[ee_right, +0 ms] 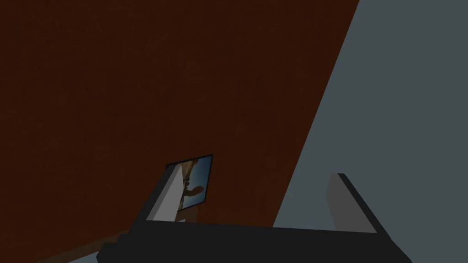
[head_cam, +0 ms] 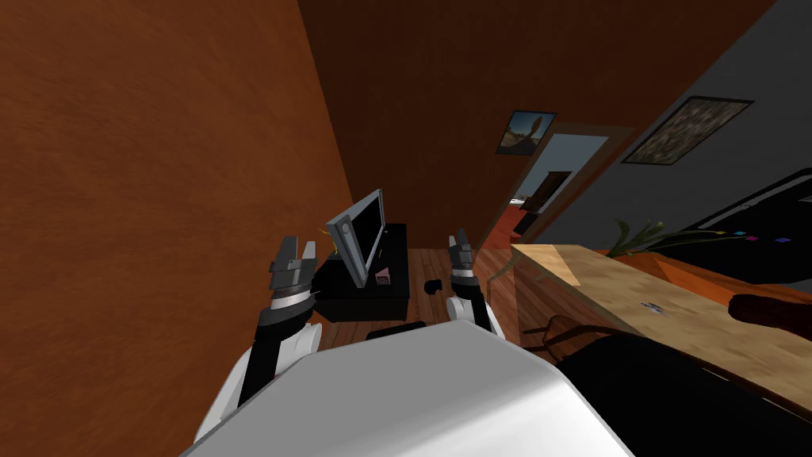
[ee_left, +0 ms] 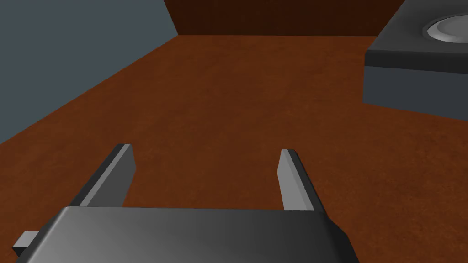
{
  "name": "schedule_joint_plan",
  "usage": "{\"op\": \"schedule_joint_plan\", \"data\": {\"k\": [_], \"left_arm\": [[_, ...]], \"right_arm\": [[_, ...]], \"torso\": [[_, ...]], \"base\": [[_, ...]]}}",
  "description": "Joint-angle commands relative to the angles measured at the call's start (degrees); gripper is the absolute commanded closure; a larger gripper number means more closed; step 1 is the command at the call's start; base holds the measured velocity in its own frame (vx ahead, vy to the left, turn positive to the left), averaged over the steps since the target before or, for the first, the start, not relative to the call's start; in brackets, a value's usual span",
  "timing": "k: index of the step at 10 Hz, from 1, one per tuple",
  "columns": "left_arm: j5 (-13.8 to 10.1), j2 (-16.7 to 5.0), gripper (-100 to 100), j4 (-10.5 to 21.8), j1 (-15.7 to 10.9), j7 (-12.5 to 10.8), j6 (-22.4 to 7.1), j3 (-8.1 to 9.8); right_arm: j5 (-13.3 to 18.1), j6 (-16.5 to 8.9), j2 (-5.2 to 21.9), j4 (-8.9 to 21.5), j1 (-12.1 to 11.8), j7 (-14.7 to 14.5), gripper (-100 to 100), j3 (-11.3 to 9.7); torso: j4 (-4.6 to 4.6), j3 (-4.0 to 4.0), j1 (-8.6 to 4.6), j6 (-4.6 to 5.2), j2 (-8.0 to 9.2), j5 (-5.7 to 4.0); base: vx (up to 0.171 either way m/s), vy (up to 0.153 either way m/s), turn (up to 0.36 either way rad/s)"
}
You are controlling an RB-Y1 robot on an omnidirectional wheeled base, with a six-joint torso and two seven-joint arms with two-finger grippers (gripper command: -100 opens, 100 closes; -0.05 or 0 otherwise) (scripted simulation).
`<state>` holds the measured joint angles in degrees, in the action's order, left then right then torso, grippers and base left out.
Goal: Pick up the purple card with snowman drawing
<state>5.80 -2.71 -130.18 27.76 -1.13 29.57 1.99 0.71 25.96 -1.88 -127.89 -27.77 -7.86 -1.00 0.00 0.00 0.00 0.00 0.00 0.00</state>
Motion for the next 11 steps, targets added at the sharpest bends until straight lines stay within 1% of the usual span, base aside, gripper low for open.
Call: {"op": "schedule_joint_plan", "data": {"k": [1,2,3,7,8,10,11], "left_arm": [[-0.1,-2.1,-100,1.6,-1.0,-0.7,-2.5,0.02],[-0.1,-2.1,-100,1.6,-1.0,-0.7,-2.5,0.02],[-0.2,-2.7,-100,2.4,-1.4,-1.0,-3.8,0.03],[-0.6,-4.1,-100,6.4,-4.1,-2.9,-10.5,0.04],[-0.6,-4.1,-100,6.4,-4.1,-2.9,-10.9,0.04],[-0.9,-4.5,-100,8.8,-5.7,-4.2,-14.6,0.02],[-0.9,-4.5,-100,8.8,-5.7,-4.2,-15.3,0.02]], "right_arm": [[0.0,0.0,0.0,0.0,0.0,0.0,0,0.0],[0.0,0.0,0.0,0.0,0.0,0.0,0,0.0],[0.0,0.0,0.0,0.0,0.0,0.0,0,0.0],[0.0,0.0,0.0,0.0,0.0,0.0,0,0.0],[0.0,0.0,0.0,0.0,0.0,0.0,0,0.0],[0.0,0.0,0.0,0.0,0.0,0.0,0,0.0],[0.0,0.0,0.0,0.0,0.0,0.0,0,0.0]], "torso": [[0.0,0.0,0.0,0.0,0.0,0.0],[0.01,0.02,0.04,0.01,0.05,0.01],[0.02,0.05,0.04,0.0,0.09,0.01],[0.03,0.08,0.05,0.0,0.14,0.01],[0.04,0.1,0.07,0.0,0.18,0.02],[0.03,0.07,0.05,0.0,0.13,0.01],[0.03,0.08,0.05,0.01,0.15,0.01]], "base": [[-0.02,0.006,-0.04],[-0.031,0.009,-0.024],[-0.031,0.008,-0.022],[-0.039,0.011,-0.042],[-0.039,0.014,-0.015],[-0.039,0.011,-0.051],[-0.035,0.006,-0.018]]}}
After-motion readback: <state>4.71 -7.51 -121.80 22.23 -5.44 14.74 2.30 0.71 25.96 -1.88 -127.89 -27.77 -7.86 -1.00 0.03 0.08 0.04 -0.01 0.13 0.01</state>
